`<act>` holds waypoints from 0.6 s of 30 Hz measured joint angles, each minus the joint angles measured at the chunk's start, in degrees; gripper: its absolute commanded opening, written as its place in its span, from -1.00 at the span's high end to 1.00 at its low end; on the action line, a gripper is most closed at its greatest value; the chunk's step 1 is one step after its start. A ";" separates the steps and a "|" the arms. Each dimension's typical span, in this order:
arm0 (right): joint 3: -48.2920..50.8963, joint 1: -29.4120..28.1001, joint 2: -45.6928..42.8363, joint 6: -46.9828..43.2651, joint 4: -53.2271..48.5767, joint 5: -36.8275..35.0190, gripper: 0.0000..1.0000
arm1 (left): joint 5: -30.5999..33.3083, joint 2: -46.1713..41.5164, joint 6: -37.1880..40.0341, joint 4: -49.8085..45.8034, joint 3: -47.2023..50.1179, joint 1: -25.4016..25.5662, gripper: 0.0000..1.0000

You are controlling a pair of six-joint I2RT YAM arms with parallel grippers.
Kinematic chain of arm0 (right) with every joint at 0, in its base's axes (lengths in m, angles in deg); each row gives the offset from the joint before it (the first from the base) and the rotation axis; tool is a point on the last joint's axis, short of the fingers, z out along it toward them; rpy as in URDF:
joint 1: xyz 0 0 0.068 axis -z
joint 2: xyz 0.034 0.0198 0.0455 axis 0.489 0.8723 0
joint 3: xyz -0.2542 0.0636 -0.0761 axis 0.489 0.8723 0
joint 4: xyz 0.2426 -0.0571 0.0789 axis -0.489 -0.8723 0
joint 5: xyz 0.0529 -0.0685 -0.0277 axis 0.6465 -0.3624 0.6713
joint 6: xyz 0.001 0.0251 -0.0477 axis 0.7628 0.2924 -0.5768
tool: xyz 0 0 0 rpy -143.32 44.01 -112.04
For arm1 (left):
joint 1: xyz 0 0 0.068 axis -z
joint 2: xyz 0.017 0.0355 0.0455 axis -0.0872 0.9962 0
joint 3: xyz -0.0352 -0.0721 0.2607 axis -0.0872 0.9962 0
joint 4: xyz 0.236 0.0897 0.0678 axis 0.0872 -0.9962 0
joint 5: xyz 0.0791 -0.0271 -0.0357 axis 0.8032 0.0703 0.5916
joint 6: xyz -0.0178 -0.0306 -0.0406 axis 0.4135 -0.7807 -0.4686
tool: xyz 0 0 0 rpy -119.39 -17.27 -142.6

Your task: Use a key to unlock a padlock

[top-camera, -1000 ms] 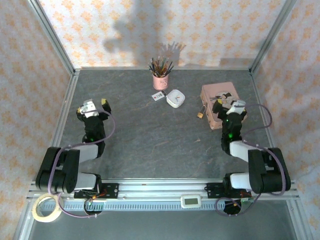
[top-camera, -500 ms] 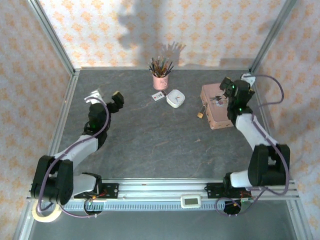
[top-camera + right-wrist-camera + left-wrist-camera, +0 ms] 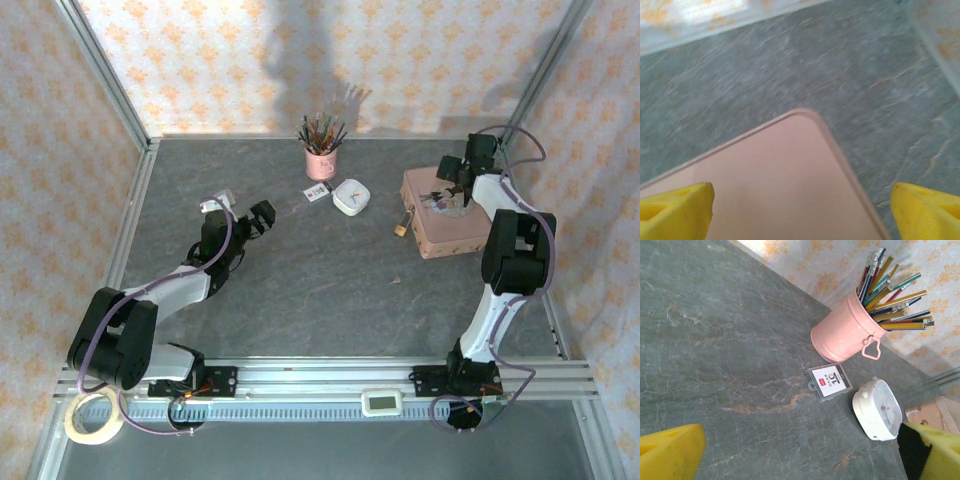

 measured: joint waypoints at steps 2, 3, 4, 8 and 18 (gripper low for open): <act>1.75 -0.15 -0.17 -1.27 0.52 2.51 -0.80 | -0.17 0.00 -0.68 0.20 0.59 0.00 -0.98; 2.97 -0.13 -0.76 -1.99 1.95 3.39 -0.79 | -0.17 0.00 -1.09 0.28 0.83 0.00 -0.98; 4.15 0.15 -1.79 -2.14 2.62 5.57 -0.77 | -0.22 0.00 -1.31 0.39 0.94 0.00 -0.98; 9.49 0.04 -5.22 -3.21 5.38 11.10 -0.74 | -0.42 0.00 -2.14 1.14 1.09 0.00 -0.98; 23.96 -11.10 -14.23 -4.37 13.53 7.30 -0.68 | -2.14 0.02 -4.33 4.15 1.88 0.00 -0.98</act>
